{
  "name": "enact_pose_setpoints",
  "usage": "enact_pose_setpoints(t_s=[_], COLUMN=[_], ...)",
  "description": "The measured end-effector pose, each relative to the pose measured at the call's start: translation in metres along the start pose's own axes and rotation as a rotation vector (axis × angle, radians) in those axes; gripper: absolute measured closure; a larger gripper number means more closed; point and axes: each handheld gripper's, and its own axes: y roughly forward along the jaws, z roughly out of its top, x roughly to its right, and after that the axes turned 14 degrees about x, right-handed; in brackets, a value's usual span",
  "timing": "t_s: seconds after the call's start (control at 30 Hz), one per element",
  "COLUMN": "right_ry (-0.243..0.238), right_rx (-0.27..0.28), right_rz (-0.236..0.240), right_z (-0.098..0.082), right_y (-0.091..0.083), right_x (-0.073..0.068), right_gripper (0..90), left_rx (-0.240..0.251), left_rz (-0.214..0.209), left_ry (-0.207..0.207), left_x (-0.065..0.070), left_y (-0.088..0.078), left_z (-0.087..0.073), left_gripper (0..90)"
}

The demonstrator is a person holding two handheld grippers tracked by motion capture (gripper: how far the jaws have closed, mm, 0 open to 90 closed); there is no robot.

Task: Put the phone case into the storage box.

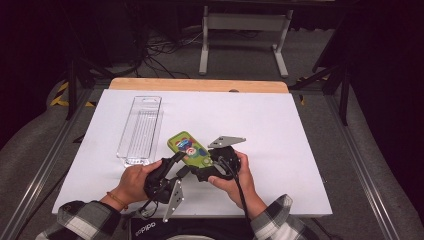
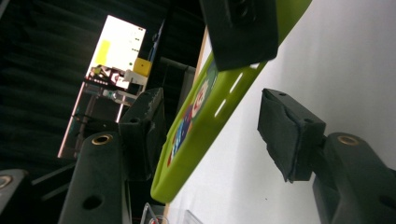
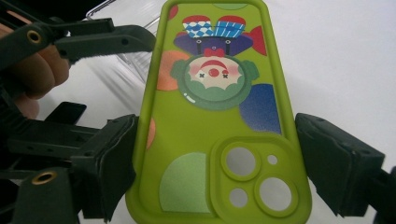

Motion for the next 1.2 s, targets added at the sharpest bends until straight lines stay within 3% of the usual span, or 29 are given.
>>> enact_pose_setpoints(t_s=[0.13,0.17,0.47,0.5,0.57,0.63,0.67,0.9,0.93,1.0,1.07,1.1,1.2], right_ry=[0.000,-0.002,0.019,0.021,0.022,0.031,0.034,0.049,0.051,0.053,0.056,0.053,0.052], right_rx=[-0.005,-0.004,-0.015,-0.017,-0.017,-0.017,-0.018,-0.022,-0.020,-0.014,-0.006,-0.004,0.004], right_rz=[0.007,0.007,0.019,0.023,0.024,0.033,0.034,0.050,0.054,0.061,0.065,0.065,0.066], right_z=[-0.001,-0.001,-0.002,-0.002,-0.002,-0.002,-0.001,-0.001,-0.001,0.000,0.000,0.001,0.002], right_y=[0.002,0.002,0.003,0.003,0.003,0.003,0.003,0.003,0.002,0.002,0.002,0.001,0.000], right_x=[-0.001,-0.001,0.001,0.001,0.001,0.002,0.003,0.004,0.005,0.006,0.006,0.006,0.006], right_gripper=[16.5,16.5,16.5,16.5,16.5,16.5,16.5,16.0,16.0,15.8,15.7,15.7,15.7], left_rx=[0.000,-0.001,-0.006,0.003,-0.007,-0.018,0.013,-0.006,-0.029,-0.018,-0.023,-0.015,-0.019], left_rz=[-0.012,-0.016,-0.033,-0.034,-0.042,-0.041,-0.027,-0.019,-0.020,-0.014,-0.011,-0.010,0.000], left_ry=[0.003,0.023,0.074,0.100,0.097,0.139,0.129,0.144,0.162,0.163,0.133,0.146,0.127], left_x=[0.003,0.003,0.009,0.008,0.011,0.011,0.014,0.014,0.012,0.011,0.012,0.010,0.010], left_y=[0.001,0.002,0.002,0.002,0.002,0.001,0.003,0.001,0.000,0.001,0.000,0.001,0.000], left_z=[0.000,0.001,0.002,0.002,0.002,0.004,0.003,0.005,0.006,0.006,0.006,0.006,0.007], left_gripper=[51.7,53.4,72.2,73.4,75.9,76.9,77.2,78.0,78.0,78.0,78.0,78.1,78.2])
